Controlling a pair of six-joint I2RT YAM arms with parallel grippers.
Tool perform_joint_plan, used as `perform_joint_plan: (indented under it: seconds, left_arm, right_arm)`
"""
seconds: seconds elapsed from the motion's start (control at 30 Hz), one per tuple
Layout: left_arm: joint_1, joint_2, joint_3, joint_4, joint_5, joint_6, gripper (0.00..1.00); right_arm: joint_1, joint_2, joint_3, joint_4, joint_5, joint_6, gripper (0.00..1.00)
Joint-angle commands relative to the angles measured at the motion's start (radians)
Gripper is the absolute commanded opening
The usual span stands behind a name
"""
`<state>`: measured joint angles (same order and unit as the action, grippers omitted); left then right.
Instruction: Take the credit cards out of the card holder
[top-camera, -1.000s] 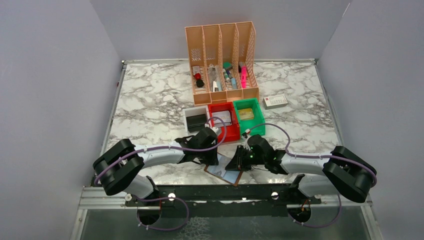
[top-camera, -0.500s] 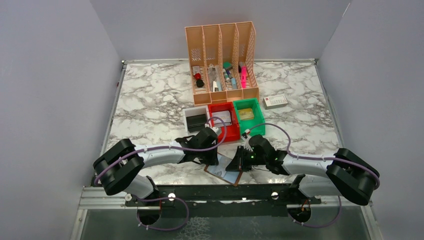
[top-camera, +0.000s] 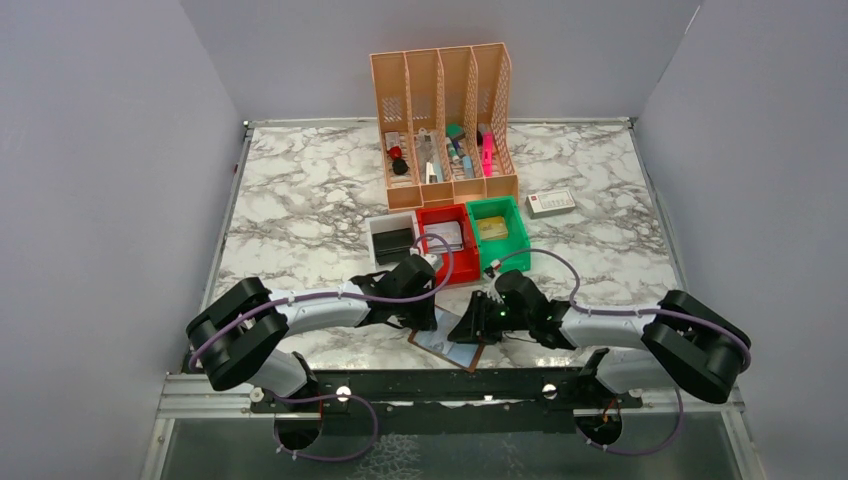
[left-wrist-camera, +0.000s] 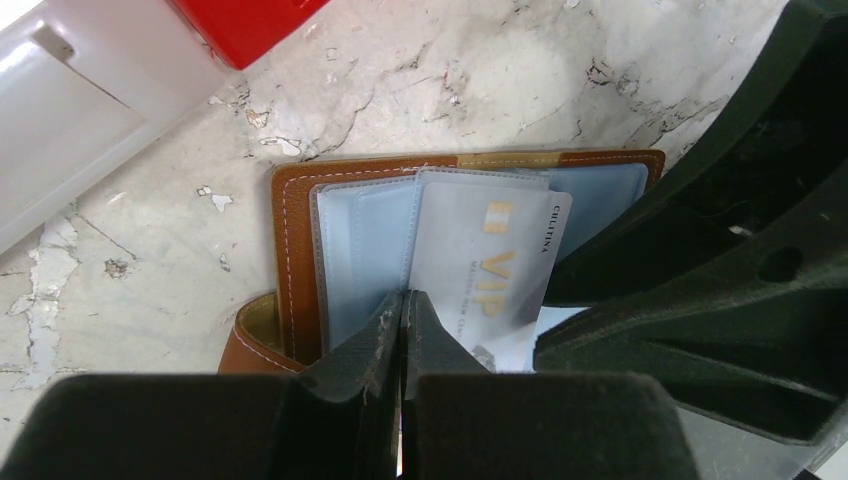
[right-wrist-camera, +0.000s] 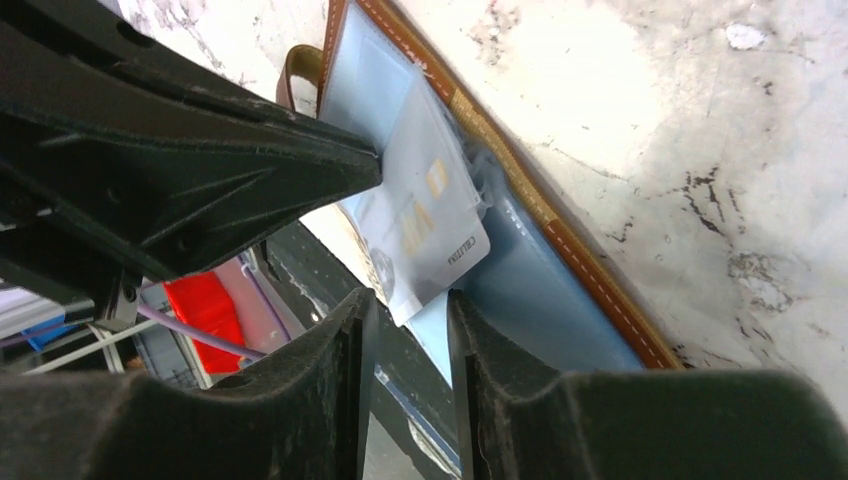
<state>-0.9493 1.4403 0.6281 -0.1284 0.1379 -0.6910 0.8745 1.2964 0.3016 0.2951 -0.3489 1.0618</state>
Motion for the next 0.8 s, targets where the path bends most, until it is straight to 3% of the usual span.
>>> perform_joint_plan:
  seconds: [0.0,0.13,0.57,0.77]
  left_arm:
    - [-0.011,0.035,-0.015,-0.067,-0.041,0.025,0.04]
    - [-0.012,0.03,-0.018,-0.068,-0.042,0.023,0.04]
    - [-0.014,0.047,-0.009,-0.067,-0.041,0.027,0.04]
    - [-0.016,0.042,-0.017,-0.067,-0.042,0.023,0.03]
  right_arm:
    - [-0.008,0.062,-0.014,0.078,0.019,0.017,0.33]
    - [-0.008,0.097,-0.031,0.156,-0.021,0.022,0.28]
    - [-0.008,0.065,-0.045,0.201,-0.046,0.008,0.31]
    - [-0.009,0.049,-0.053,0.212,-0.053,0.002,0.23]
